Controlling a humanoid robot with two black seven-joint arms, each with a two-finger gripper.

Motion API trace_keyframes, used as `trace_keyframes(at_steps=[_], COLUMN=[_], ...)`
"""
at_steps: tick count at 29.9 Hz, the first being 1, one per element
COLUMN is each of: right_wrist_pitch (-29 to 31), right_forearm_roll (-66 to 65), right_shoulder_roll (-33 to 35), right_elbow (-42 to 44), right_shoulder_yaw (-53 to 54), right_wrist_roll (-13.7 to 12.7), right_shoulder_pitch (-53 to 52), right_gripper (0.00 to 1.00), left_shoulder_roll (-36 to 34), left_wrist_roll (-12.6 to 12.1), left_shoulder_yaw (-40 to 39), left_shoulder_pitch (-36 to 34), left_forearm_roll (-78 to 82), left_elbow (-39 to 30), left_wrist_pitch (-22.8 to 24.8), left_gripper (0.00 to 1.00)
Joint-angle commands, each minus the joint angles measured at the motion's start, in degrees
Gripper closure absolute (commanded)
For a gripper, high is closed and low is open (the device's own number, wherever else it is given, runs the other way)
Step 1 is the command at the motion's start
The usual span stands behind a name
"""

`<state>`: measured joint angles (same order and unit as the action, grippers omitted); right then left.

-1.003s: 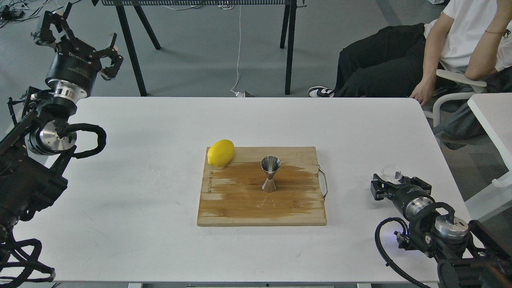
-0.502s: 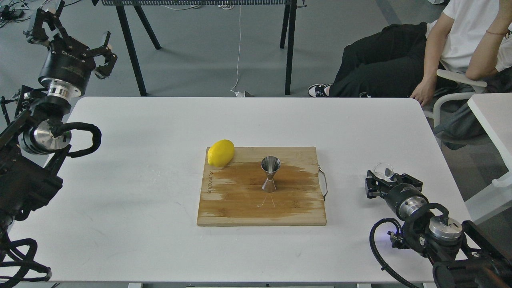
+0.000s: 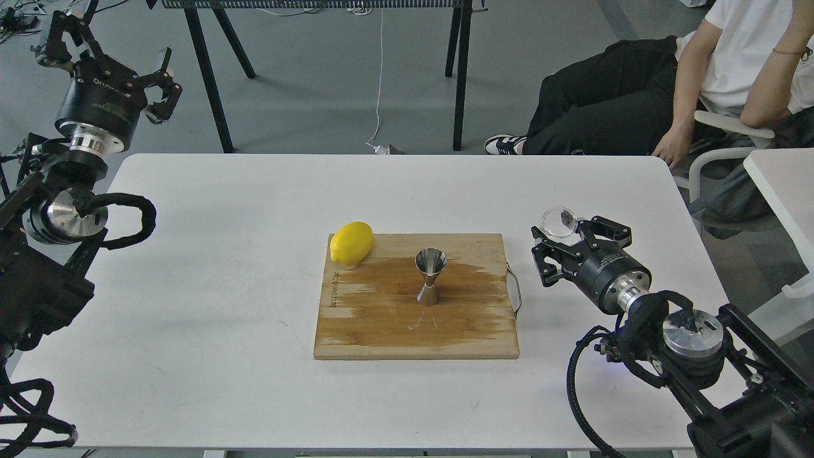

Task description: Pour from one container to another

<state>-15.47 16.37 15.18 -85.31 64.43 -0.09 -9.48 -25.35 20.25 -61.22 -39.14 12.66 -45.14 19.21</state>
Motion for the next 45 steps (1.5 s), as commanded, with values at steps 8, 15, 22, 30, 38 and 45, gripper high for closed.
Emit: trace_keyframes(at_steps=[8,15,22,30,38,45], right_wrist_pitch=[-6.8,-8.6,-9.7,-11.9,-12.5,-12.5], right_forearm_roll=[-21.7,-28.1,-36.8,-42.6,-49.4,-52.7], right_shoulder_roll=[-8.6,-10.5,-10.8,-10.3,-10.3,-10.3], right_elbow=[-1.4,0.8,0.8,1.0,3.5,5.5], right_shoulder_yaw=[-8.3,-14.9,-19.7,-22.9,-26.5,-28.8], right_wrist_roll=[0.1,0.4,1.8,3.3,4.5,5.3], right_shoulder_pitch=[-5.8,-11.3,-12.7,-14.3,-15.0,-15.4], right_gripper=[0.77,0.77,0.77,0.77,0.77,0.77], left_shoulder_roll=[-0.3,-0.4,-0.8,-1.5,-2.7,-2.4], left_wrist_roll=[0.1,0.1,0.2,0.2,0.2,0.2], left_shoulder_yaw=[-0.2,0.0,0.0,0.0,0.0,0.2], left_shoulder_pitch=[0.1,0.1,0.4,0.4,0.4,0.4], left_forearm_roll=[0.0,0.1,0.1,0.1,0.1,0.1], left_elbow=[0.0,0.0,0.0,-0.1,-0.1,-0.1], left_wrist_pitch=[-0.5,-0.5,-0.3,-0.1,0.0,-0.5], left_gripper=[0.00,0.00,0.00,0.00,0.00,0.00])
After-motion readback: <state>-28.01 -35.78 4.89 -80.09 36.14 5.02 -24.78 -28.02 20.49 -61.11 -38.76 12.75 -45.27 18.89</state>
